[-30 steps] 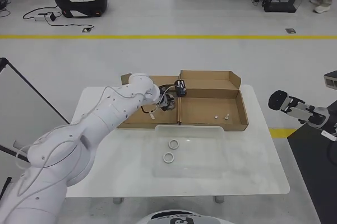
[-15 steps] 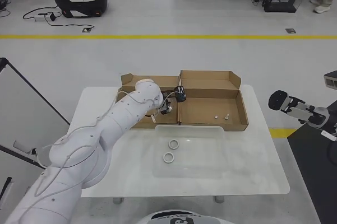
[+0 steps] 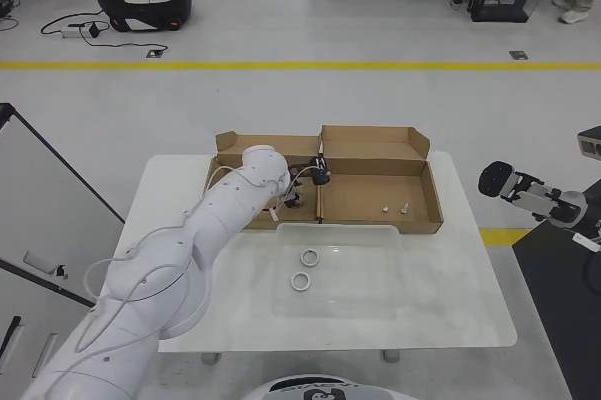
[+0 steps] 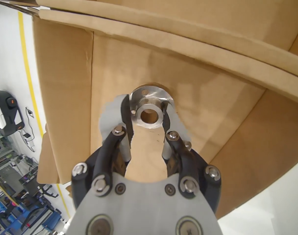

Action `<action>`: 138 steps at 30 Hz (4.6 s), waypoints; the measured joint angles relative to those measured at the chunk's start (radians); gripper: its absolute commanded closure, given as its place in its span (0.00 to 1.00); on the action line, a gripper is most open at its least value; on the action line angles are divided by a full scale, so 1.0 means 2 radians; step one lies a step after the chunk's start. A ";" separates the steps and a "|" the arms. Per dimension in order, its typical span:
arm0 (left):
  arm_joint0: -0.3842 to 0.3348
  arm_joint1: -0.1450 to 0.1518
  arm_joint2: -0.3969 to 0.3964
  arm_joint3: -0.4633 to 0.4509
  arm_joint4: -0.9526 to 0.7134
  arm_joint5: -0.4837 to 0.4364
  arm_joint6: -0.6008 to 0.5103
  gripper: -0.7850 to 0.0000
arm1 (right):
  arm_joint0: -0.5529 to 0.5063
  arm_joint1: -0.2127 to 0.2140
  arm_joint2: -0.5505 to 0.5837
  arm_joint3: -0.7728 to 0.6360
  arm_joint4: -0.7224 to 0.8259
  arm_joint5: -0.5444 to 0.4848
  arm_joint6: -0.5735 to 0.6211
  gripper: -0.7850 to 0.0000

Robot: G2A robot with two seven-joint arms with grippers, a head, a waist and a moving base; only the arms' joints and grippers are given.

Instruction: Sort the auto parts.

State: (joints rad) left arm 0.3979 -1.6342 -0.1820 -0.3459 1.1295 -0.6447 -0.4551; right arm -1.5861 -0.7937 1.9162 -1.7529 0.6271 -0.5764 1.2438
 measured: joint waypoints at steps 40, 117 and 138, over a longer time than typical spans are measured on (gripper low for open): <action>-0.020 0.127 -0.103 -0.297 0.012 -0.131 -0.047 0.00 | 0.000 0.000 0.000 0.000 0.000 0.000 0.000 0.00; 0.022 0.200 0.006 -0.634 -0.240 0.059 -0.420 0.25 | 0.000 0.000 0.000 0.000 0.000 0.000 0.000 0.00; 0.076 0.211 0.006 -0.600 -0.174 0.031 -0.392 0.49 | 0.000 0.000 0.000 0.000 0.000 0.000 0.000 0.00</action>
State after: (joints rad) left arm 0.5505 -1.2131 -0.1700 -1.5453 0.7825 -0.5820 -1.2394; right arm -1.5861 -0.7937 1.9162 -1.7529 0.6271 -0.5764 1.2438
